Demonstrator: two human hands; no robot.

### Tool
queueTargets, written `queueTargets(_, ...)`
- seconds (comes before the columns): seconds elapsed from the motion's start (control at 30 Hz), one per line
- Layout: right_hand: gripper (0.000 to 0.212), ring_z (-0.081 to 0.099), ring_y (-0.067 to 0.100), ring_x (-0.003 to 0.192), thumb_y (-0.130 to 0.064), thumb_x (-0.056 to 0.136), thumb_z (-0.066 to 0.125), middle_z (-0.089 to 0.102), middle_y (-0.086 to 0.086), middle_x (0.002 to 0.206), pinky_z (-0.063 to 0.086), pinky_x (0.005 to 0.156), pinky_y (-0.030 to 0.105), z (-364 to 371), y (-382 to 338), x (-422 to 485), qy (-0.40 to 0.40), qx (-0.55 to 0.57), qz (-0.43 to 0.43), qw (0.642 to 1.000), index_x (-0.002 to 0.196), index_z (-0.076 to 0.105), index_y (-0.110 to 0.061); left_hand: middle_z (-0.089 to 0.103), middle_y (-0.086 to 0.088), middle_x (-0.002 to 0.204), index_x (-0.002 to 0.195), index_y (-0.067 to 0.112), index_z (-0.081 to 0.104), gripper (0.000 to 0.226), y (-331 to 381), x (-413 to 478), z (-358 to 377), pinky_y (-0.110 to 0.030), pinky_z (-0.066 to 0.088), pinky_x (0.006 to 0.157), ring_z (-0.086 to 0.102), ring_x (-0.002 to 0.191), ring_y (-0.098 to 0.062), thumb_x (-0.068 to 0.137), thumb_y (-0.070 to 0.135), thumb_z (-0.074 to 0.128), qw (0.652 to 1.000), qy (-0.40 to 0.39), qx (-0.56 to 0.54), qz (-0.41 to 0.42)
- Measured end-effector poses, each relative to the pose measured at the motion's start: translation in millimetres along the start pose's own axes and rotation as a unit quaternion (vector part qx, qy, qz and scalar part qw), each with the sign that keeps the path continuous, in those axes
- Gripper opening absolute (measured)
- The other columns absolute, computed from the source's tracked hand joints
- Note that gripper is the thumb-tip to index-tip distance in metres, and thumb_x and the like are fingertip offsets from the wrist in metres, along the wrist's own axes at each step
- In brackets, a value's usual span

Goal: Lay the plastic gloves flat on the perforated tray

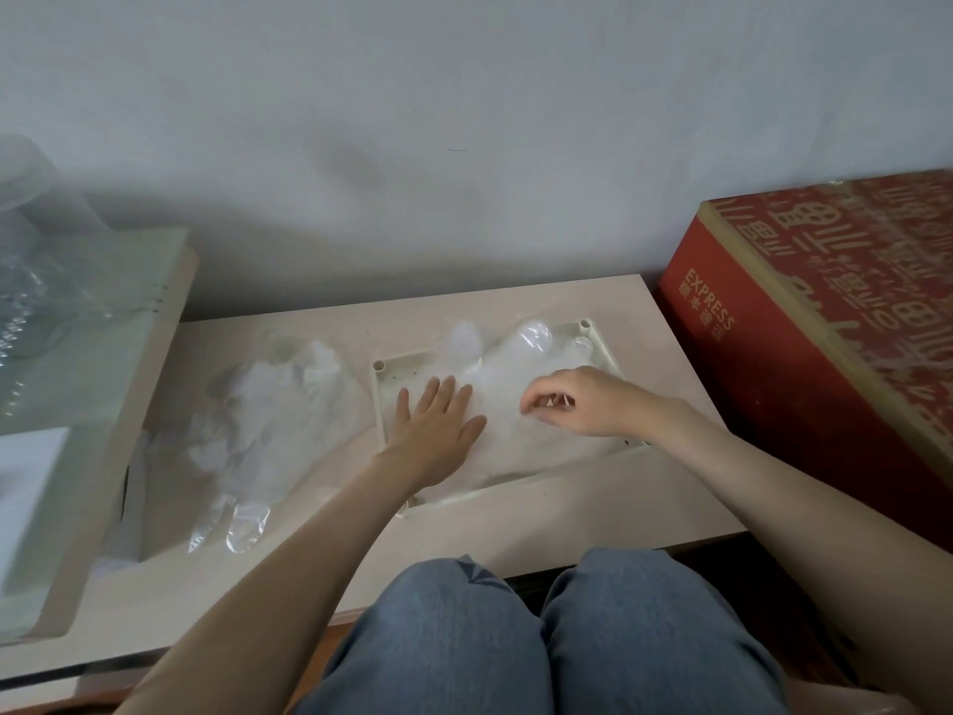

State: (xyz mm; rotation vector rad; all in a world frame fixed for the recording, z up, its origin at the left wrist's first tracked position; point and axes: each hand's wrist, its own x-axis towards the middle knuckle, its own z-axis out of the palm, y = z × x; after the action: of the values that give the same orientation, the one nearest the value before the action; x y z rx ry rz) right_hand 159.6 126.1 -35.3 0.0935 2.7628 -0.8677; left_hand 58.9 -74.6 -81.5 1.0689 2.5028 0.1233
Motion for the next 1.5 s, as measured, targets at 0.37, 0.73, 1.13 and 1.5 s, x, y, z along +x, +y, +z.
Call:
queueTargets(0.37,0.021,0.052,0.022,0.104,-0.021,0.092,0.053,0.063,0.004,0.093,0.035,0.095,0.031,-3,-2,15,0.117,-0.054,0.03,0.991,0.084,0.064,-0.005,-0.023,-0.004,0.158,0.152,0.024,-0.015,0.074,-6,2,12,-0.046,-0.009,0.118,-0.02,0.146,-0.019,0.096,0.061,0.019,0.998,-0.023,0.051,0.0)
queueTargets(0.73,0.07,-0.018,0.018,0.146,-0.05,0.101,0.018,-0.018,0.005,0.16,-0.009,0.119,0.036,65,6,24,-0.023,-0.174,0.136,0.975,0.151,-0.016,-0.016,-0.029,-0.003,0.156,0.15,0.026,-0.019,0.078,-9,5,21,-0.044,-0.012,0.117,-0.025,0.144,-0.018,0.094,0.066,0.017,0.996,-0.039,0.078,-0.009)
queueTargets(1.13,0.062,0.004,0.018,0.147,-0.047,0.098,0.02,0.013,0.004,0.159,0.0,0.116,0.04,34,14,13,0.154,-0.211,0.171,0.95,0.152,0.014,-0.018,0.032,-0.01,0.152,0.137,0.017,0.046,0.057,-25,-12,-3,-0.043,0.008,0.116,0.025,0.141,-0.027,0.095,0.045,0.019,0.951,0.288,-0.097,-0.051)
queueTargets(1.5,0.063,0.021,0.017,0.137,-0.04,0.08,0.042,0.032,-0.005,0.147,0.011,0.107,0.027,26,-41,35,0.092,-0.154,0.025,0.984,0.141,0.038,-0.023,0.058,-0.011,0.116,0.108,0.015,0.059,0.021,-124,-36,-8,-0.035,0.042,0.082,0.056,0.105,-0.031,0.09,0.024,0.054,0.948,0.169,-0.046,-0.265)
